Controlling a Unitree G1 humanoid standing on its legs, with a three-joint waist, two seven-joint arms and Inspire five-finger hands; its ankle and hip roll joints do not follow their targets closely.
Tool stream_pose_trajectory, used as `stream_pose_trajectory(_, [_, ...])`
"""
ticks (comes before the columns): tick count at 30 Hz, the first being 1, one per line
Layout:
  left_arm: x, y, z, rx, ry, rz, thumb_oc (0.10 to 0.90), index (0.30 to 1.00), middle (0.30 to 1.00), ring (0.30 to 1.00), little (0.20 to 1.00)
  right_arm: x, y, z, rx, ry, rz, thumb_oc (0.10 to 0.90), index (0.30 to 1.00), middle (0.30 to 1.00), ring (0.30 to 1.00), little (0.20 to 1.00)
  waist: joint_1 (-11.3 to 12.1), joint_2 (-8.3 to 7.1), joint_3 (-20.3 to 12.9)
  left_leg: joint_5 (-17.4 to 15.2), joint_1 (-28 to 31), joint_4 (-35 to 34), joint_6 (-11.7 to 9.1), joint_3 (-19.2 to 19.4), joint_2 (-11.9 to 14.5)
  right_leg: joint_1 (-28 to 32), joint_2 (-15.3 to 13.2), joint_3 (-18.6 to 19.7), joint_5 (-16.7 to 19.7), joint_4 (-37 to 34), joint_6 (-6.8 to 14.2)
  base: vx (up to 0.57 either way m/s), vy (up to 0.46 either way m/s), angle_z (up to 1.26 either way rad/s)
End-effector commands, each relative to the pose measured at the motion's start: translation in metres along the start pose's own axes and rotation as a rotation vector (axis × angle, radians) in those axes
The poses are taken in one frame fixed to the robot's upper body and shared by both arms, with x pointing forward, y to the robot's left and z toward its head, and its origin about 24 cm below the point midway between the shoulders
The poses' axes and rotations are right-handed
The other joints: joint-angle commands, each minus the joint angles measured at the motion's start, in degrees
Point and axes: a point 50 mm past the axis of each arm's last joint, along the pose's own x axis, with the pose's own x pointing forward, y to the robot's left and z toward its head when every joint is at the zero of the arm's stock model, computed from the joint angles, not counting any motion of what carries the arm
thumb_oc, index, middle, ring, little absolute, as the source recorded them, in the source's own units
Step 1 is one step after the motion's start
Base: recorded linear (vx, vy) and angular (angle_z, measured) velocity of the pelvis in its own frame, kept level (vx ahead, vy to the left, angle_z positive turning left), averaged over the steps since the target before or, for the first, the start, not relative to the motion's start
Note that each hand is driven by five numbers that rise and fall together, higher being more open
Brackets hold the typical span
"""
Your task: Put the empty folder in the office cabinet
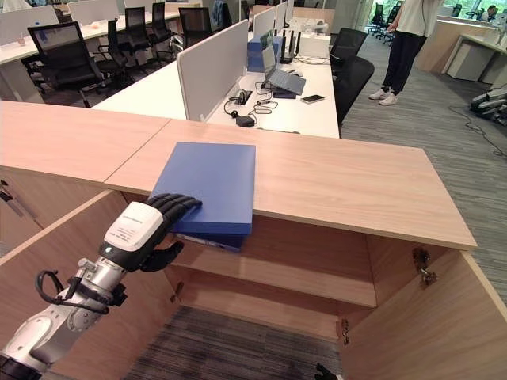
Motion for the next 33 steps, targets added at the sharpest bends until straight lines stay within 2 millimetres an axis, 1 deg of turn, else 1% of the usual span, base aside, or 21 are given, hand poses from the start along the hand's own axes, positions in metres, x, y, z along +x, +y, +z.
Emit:
stream_pose_trajectory(1, [0.04, 0.051, 0.004, 0.023, -0.066, 0.293, 0.4, 0.3, 0.3, 0.3, 0.3, 0.006, -0.009, 0.017, 0.0, -0.037, -0.024, 0.8, 0.9, 0.9, 0.9, 0.9, -1.1, -0.44, 2.3, -8.7, 5.3, -0.1, 1.0, 1.1, -2.0, 1.8, 0.8, -3.6, -4.8, 0.5, 2.7, 0.0, 0.0, 0.0])
stream_pose_trajectory(2, [0.04, 0.051, 0.004, 0.023, -0.065, 0.292, 0.4, 0.3, 0.3, 0.3, 0.3, 0.006, -0.009, 0.017, -0.001, -0.036, -0.024, 0.8, 0.9, 0.9, 0.9, 0.9, -1.1, -0.37, 2.2, -9.3, 5.5, -0.1, 0.9, 1.0, -1.9, 2.1, 0.9, -3.5, -5.4, 0.5, 2.8, 0.0, 0.0, 0.0])
stream_pose_trajectory(5, [0.038, 0.049, 0.003, 0.011, -0.053, 0.293, 0.4, 0.3, 0.3, 0.3, 0.3, 0.006, -0.01, 0.014, 0.012, -0.025, -0.029, 0.8, 0.9, 0.9, 0.9, 0.9, -1.0, -0.41, 2.1, -9.5, 5.7, -0.1, 0.9, 1.1, -1.8, 2.2, 0.9, -3.5, -5.5, 0.5, 2.7, 0.03, 0.002, -0.01])
stream_pose_trajectory(8, [0.033, 0.047, 0.003, -0.019, -0.034, 0.296, 0.4, 0.3, 0.3, 0.3, 0.3, 0.006, -0.01, 0.014, 0.085, -0.016, -0.044, 0.8, 0.9, 0.9, 0.9, 0.9, -1.0, -0.63, 2.1, -8.8, 5.4, -0.1, 1.1, 1.2, -1.9, 1.9, 0.8, -3.4, -4.8, 0.4, 2.7, -0.01, 0.01, -0.04])
stream_pose_trajectory(10, [0.032, 0.047, 0.004, -0.022, -0.035, 0.296, 0.4, 0.3, 0.3, 0.3, 0.3, 0.006, -0.01, 0.013, 0.089, -0.014, -0.043, 0.8, 0.9, 0.9, 0.9, 0.9, -1.0, -0.58, 1.9, -9.4, 5.7, -0.1, 1.0, 1.2, -1.8, 2.1, 0.9, -3.3, -5.4, 0.5, 2.7, 0.0, 0.0, 0.0])
stream_pose_trajectory(11, [0.031, 0.049, 0.004, -0.03, -0.027, 0.307, 0.4, 0.3, 0.3, 0.3, 0.3, 0.006, -0.009, 0.013, 0.121, -0.011, -0.047, 0.8, 0.9, 0.9, 0.9, 0.9, -0.9, -0.71, 2.0, -8.9, 5.5, -0.1, 1.1, 1.3, -1.9, 1.9, 0.8, -3.3, -4.9, 0.4, 2.7, 0.0, 0.0, 0.0])
stream_pose_trajectory(13, [0.03, 0.05, 0.003, -0.028, -0.024, 0.314, 0.4, 0.3, 0.3, 0.3, 0.3, 0.006, -0.01, 0.013, 0.134, -0.011, -0.052, 0.8, 0.9, 0.9, 0.9, 0.9, -0.9, -0.64, 1.8, -9.5, 5.7, -0.1, 1.1, 1.3, -1.8, 2.1, 0.9, -3.2, -5.4, 0.4, 2.7, 0.0, 0.0, 0.0])
stream_pose_trajectory(14, [0.029, 0.051, 0.003, -0.028, -0.024, 0.319, 0.4, 0.3, 0.3, 0.3, 0.3, 0.006, -0.01, 0.014, 0.136, -0.012, -0.052, 0.8, 0.9, 0.9, 0.9, 0.9, -0.9, -0.7, 1.9, -8.9, 5.5, -0.1, 1.1, 1.3, -1.9, 1.9, 0.8, -3.3, -4.8, 0.4, 2.7, 0.0, 0.0, 0.0])
stream_pose_trajectory(16, [0.029, 0.054, 0.004, -0.027, -0.026, 0.329, 0.4, 0.3, 0.3, 0.3, 0.3, 0.006, -0.009, 0.013, 0.144, -0.01, -0.051, 0.8, 0.9, 0.9, 0.9, 0.9, -0.9, -0.63, 1.8, -9.5, 5.7, -0.1, 1.0, 1.3, -1.7, 2.1, 0.9, -3.1, -5.4, 0.4, 2.7, 0.0, 0.0, 0.0])
stream_pose_trajectory(17, [0.029, 0.054, 0.004, -0.027, -0.027, 0.329, 0.4, 0.3, 0.3, 0.3, 0.3, 0.006, -0.009, 0.013, 0.145, -0.011, -0.051, 0.8, 0.9, 0.9, 0.9, 0.9, -0.9, -0.7, 1.9, -8.9, 5.5, -0.1, 1.1, 1.4, -1.9, 1.9, 0.7, -3.2, -4.8, 0.4, 2.7, -0.04, 0.006, 0.0])
stream_pose_trajectory(19, [0.029, 0.058, 0.004, -0.023, -0.03, 0.343, 0.4, 0.3, 0.3, 0.3, 0.3, 0.006, -0.01, 0.013, 0.169, -0.005, -0.058, 0.8, 0.9, 0.9, 0.9, 0.9, -0.9, -0.57, 1.6, -9.4, 5.8, -0.1, 1.0, 1.4, -1.8, 2.1, 0.9, -3.0, -5.4, 0.4, 2.7, 0.0, 0.0, 0.0])
stream_pose_trajectory(22, [0.028, 0.08, 0.008, -0.084, -0.045, 0.479, 0.4, 0.3, 0.3, 0.3, 0.3, 0.006, -0.006, 0.011, 0.167, 0.003, -0.046, 0.8, 0.9, 0.9, 0.9, 0.9, -0.5, -0.57, 1.5, -9.3, 5.7, -0.1, 1.0, 1.3, -1.8, 2.2, 0.8, -3.2, -5.4, 0.4, 2.7, -0.02, 0.0, 0.0])
stream_pose_trajectory(23, [0.027, 0.088, 0.01, -0.122, -0.05, 0.529, 0.4, 0.3, 0.3, 0.3, 0.3, 0.006, -0.006, 0.013, 0.161, -0.004, -0.044, 0.8, 0.9, 0.9, 0.9, 0.9, -0.4, -0.62, 1.7, -8.6, 5.5, -0.1, 1.0, 1.2, -1.9, 2.0, 0.6, -3.3, -4.8, 0.4, 2.6, -0.05, -0.002, 0.0])
stream_pose_trajectory(25, [0.026, 0.115, 0.018, -0.257, -0.101, 0.704, 0.4, 0.3, 0.3, 0.3, 0.3, 0.007, -0.002, 0.017, 0.155, -0.018, -0.032, 0.8, 0.9, 0.9, 0.9, 0.9, 0.1, -0.48, 1.5, -8.9, 5.6, -0.1, 1.0, 0.7, -1.8, 2.2, 0.6, -3.6, -5.2, 0.4, 2.6, 0.01, -0.001, 0.02])
stream_pose_trajectory(26, [0.025, 0.121, 0.019, -0.299, -0.113, 0.746, 0.4, 0.3, 0.3, 0.3, 0.3, 0.007, -0.003, 0.02, 0.153, -0.025, -0.033, 0.8, 0.9, 0.9, 0.9, 0.9, 0.2, -0.41, 1.5, -8.9, 5.5, -0.1, 1.0, 0.6, -1.8, 2.2, 0.6, -3.6, -5.2, 0.4, 2.6, 0.01, 0.001, 0.05])
stream_pose_trajectory(27, [0.022, 0.136, 0.019, -0.398, -0.143, 0.849, 0.4, 0.3, 0.3, 0.3, 0.3, 0.008, -0.003, 0.024, 0.153, -0.042, -0.026, 0.8, 0.9, 0.9, 0.9, 0.9, 0.4, -0.26, 1.3, -8.7, 5.5, -0.1, 1.0, 0.5, -2.0, 2.3, 0.6, -3.8, -5.2, 0.4, 2.6, -0.06, 0.011, 0.05])
stream_pose_trajectory(28, [0.021, 0.142, 0.02, -0.448, -0.171, 0.874, 0.4, 0.3, 0.3, 0.3, 0.3, 0.009, -0.003, 0.027, 0.156, -0.051, -0.025, 0.8, 0.9, 0.9, 0.9, 0.9, 0.4, -0.24, 1.4, -8.0, 5.1, -0.1, 1.0, 0.5, -2.1, 2.0, 0.4, -4.0, -4.6, 0.4, 2.6, -0.06, 0.015, 0.04])
stream_pose_trajectory(29, [0.019, 0.15, 0.02, -0.573, -0.215, 0.912, 0.4, 0.3, 0.3, 0.3, 0.3, 0.009, -0.003, 0.032, 0.16, -0.065, -0.019, 0.8, 0.9, 0.9, 0.9, 0.9, 0.5, -0.13, 1.3, -7.9, 5.1, -0.1, 1.0, 0.3, -2.1, 2.1, 0.3, -4.2, -4.6, 0.5, 2.5, -0.05, 0.016, 0.04])
stream_pose_trajectory(31, [0.015, 0.157, 0.019, -0.709, -0.266, 0.943, 0.4, 0.3, 0.3, 0.3, 0.3, 0.01, -0.005, 0.036, 0.16, -0.078, -0.013, 0.8, 0.9, 0.9, 0.9, 0.9, 0.7, 0.03, 1.4, -7.8, 5.0, -0.1, 1.0, 0.1, -2.2, 2.1, 0.3, -4.4, -4.6, 0.5, 2.5, -0.03, 0.014, 0.07])
stream_pose_trajectory(32, [0.014, 0.16, 0.018, -0.848, -0.31, 0.978, 0.4, 0.3, 0.3, 0.3, 0.3, 0.011, -0.004, 0.04, 0.157, -0.092, -0.001, 0.8, 0.9, 0.9, 0.9, 0.9, 0.9, 0.13, 1.5, -7.7, 4.9, -0.1, 1.0, -0.1, -2.2, 2.2, 0.1, -4.6, -4.6, 0.6, 2.5, -0.04, 0.019, 0.07])
stream_pose_trajectory(33, [0.013, 0.161, 0.016, -0.913, -0.323, 0.986, 0.4, 0.3, 0.3, 0.3, 0.3, 0.011, -0.004, 0.041, 0.157, -0.094, 0.003, 0.8, 0.9, 0.9, 0.9, 0.9, 1.0, 0.17, 1.5, -7.7, 4.8, -0.1, 1.0, -0.2, -2.2, 2.2, 0.1, -4.8, -4.6, 0.6, 2.4, -0.03, 0.022, 0.09])
